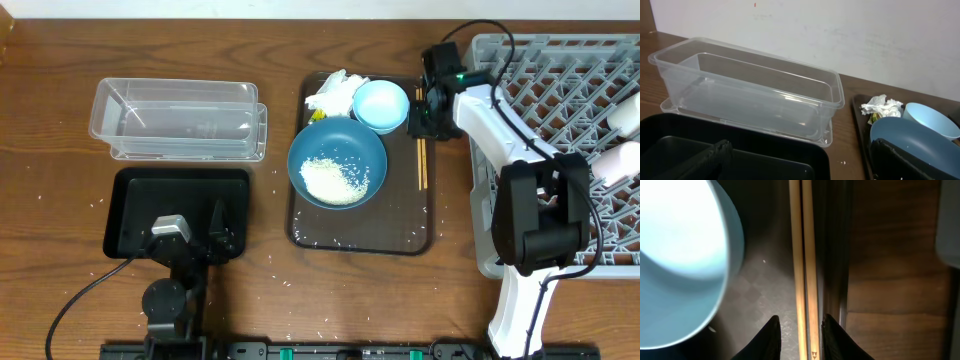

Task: Sort waste into correct bins and load items into the dishwasher rack
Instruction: 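Move the right gripper to the wooden chopsticks on the tray, then grasp the chopsticks with the right gripper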

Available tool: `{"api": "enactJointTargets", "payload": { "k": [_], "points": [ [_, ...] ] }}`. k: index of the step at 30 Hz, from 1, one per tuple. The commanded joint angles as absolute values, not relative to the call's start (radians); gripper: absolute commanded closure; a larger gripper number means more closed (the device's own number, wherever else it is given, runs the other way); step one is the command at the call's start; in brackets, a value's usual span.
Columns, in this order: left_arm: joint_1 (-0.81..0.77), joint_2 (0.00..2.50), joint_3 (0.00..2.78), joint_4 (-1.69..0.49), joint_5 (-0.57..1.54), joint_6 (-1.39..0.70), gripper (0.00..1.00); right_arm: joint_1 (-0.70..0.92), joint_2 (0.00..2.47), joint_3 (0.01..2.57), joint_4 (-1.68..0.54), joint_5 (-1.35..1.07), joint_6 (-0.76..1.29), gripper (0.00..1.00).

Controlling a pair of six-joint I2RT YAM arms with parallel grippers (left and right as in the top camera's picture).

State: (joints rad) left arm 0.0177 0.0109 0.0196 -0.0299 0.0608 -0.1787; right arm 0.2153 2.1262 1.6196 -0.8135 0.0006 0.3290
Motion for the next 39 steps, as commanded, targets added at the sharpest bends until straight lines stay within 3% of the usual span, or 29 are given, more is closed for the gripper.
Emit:
{"api": "enactJointTargets", "payload": {
  "k": [1, 39],
  "points": [
    [0.017, 0.004, 0.004, -0.067, 0.063, -0.165, 0.09, 0.224, 2.130, 1.604, -0.807, 0.001, 0.344, 0.74],
    [0.017, 0.004, 0.004, -0.067, 0.063, -0.165, 0.09, 0.271, 2.132, 1.528, -0.699, 0.037, 0.245, 0.76]
  ]
}}
